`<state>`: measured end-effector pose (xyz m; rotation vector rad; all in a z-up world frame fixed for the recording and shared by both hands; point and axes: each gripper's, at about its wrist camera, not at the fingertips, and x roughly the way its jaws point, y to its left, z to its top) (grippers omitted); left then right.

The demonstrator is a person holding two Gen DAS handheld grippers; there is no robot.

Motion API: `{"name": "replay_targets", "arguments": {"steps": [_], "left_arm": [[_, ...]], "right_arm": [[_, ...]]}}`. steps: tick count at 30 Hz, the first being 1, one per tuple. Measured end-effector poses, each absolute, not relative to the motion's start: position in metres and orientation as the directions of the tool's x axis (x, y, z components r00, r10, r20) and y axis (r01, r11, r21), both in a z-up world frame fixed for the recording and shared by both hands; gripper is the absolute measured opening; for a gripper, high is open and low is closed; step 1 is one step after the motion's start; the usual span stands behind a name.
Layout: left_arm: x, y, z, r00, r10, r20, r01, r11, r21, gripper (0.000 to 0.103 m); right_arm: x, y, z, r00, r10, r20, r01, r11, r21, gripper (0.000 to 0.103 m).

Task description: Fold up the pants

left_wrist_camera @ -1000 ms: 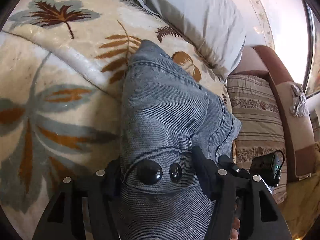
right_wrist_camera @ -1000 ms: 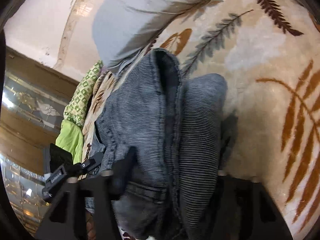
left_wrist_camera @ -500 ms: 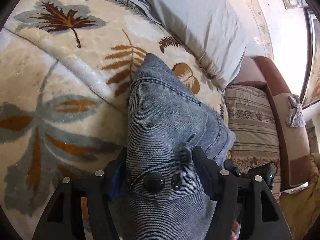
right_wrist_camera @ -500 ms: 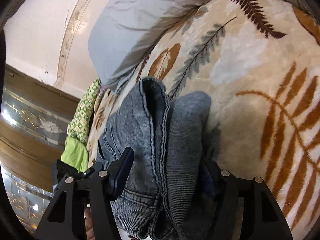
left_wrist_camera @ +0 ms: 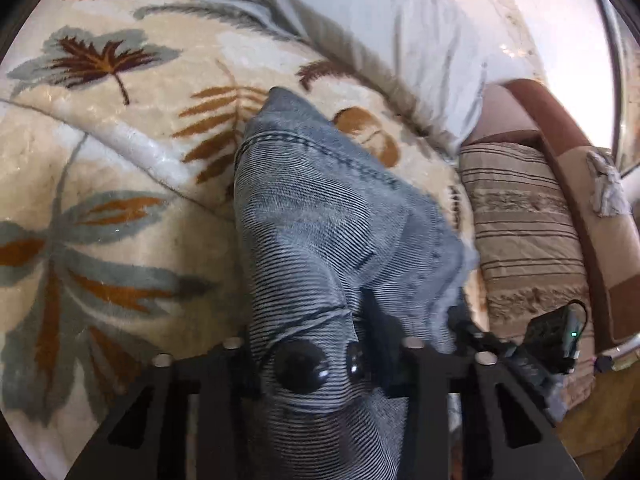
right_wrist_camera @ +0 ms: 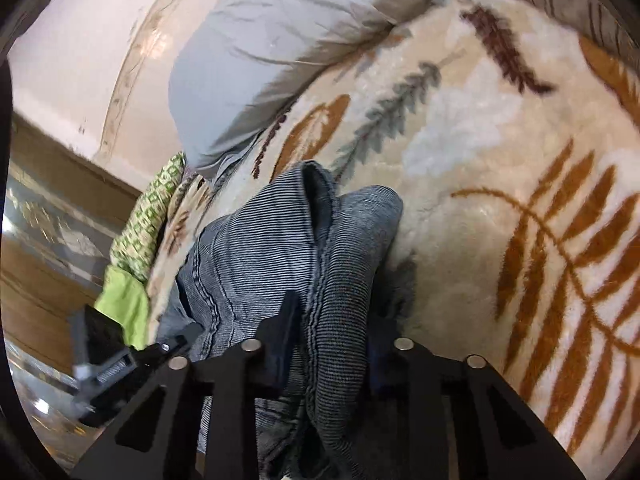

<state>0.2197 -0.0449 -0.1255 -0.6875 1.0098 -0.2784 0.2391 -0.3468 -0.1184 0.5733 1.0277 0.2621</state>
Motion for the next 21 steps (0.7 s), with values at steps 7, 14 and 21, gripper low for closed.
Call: {"name": "replay_targets", "arguments": {"steps": [7, 14, 21], "left_arm": [[0.183, -0.041, -0.081, 0.542, -0.523, -0.658, 0.002, 0.783, -0.622, 0.025], [0.158, -0.005, -0.080, 0.514, -0.516, -0.685, -0.055, 0.777, -0.627, 0.025], [0.131, 0.002, -0.063, 0.579, -0.445, -0.683, -0.078, 0.804, -0.590, 0.025]], "right_arm": [[0.203, -0.313, -0.088, 0.534, 0.418, -0.735, -0.030, 0.878, 0.478, 0.020], [0.179, -0.287, -0.081, 0.531, 0.432, -0.729, -0.042, 0.872, 0.487, 0.020], [0.187, -0.266, -0.078, 0.522, 0.447, -0.726, -0.079, 0.873, 0.481, 0.020]]}}
